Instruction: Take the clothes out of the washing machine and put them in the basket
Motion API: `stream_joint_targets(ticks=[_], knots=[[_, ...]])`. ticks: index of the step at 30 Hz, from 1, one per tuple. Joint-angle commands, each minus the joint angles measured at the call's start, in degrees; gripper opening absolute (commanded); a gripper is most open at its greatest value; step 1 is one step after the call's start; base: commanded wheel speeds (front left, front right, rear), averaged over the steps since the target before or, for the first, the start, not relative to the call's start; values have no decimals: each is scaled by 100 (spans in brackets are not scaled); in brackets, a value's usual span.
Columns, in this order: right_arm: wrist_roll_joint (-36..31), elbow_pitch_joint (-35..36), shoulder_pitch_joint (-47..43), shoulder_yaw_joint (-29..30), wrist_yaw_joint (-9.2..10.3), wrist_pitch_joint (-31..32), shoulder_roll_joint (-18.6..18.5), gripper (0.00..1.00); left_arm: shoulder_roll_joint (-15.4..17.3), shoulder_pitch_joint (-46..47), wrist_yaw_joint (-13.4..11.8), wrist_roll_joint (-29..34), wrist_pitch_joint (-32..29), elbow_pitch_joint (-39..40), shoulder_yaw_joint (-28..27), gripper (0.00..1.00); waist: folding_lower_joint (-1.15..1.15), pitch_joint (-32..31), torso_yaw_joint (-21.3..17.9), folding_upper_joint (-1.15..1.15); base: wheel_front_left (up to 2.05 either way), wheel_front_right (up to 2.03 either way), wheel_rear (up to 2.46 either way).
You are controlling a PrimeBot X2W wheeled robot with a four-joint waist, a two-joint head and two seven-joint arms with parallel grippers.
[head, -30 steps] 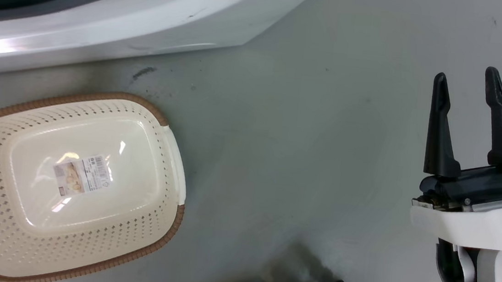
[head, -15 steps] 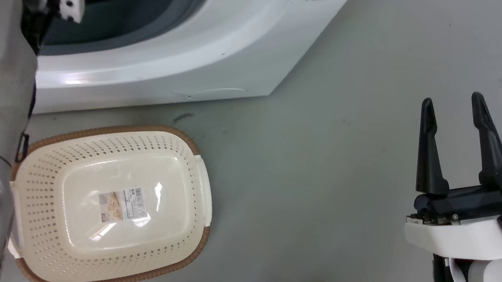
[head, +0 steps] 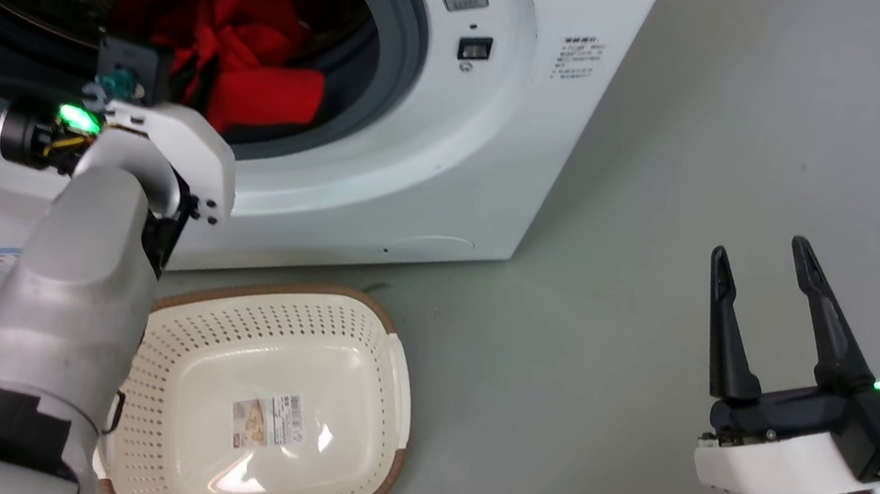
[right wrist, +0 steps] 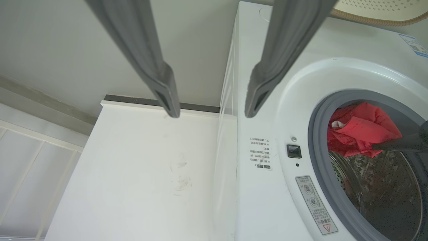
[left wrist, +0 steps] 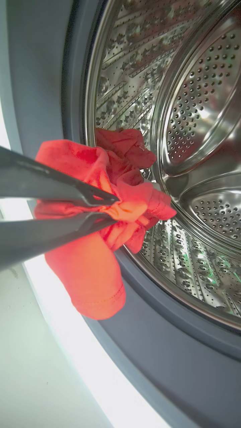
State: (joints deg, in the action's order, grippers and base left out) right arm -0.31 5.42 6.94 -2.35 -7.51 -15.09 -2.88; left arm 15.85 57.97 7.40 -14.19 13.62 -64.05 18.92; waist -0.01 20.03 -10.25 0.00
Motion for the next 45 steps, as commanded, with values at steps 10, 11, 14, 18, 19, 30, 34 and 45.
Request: stream_joint_targets(ticks=[10, 11, 14, 18, 19, 30, 34, 45], knots=[[-196, -92, -509, 26, 4, -12, 1, 100, -136, -1497, -129, -197, 167, 1375, -206, 0, 1, -995, 502, 0, 0, 0, 0], [-209, -100, -555, 26, 4, -12, 1, 100, -125, -1663, -161, -167, 168, 1592, -208, 0, 1, -1063, 527, 0, 0, 0, 0], [-213, -124, -678, 19, 4, -12, 2, 100, -127, -2158, -254, -163, 167, 2208, -263, 0, 1, -1264, 591, 0, 0, 0, 0], [-223, -139, -897, -17, 4, -12, 1, 100, -69, -3008, -367, -258, 163, 3296, -308, 0, 1, -1589, 669, 0, 0, 0, 0], [-222, -140, -929, -16, 4, -12, 1, 100, -37, -3124, -392, -252, 135, 3455, -301, 0, 1, -1629, 682, 0, 0, 0, 0], [-216, -161, -1172, 9, 4, -12, 1, 100, 251, -4085, -747, -185, -442, 5684, -239, 0, 1, -1894, 806, 0, 0, 0, 0], [-201, -179, -1201, 9, 4, -12, 1, 100, 414, -4390, -898, -112, -838, 6683, -205, 0, 1, -1934, 837, 0, 0, 0, 0], [-173, -144, -1148, 23, 4, -12, 2, 100, 488, -4961, -982, -147, -1134, 7355, -6, 0, 1, -1769, 816, 0, 0, 0, 0]])
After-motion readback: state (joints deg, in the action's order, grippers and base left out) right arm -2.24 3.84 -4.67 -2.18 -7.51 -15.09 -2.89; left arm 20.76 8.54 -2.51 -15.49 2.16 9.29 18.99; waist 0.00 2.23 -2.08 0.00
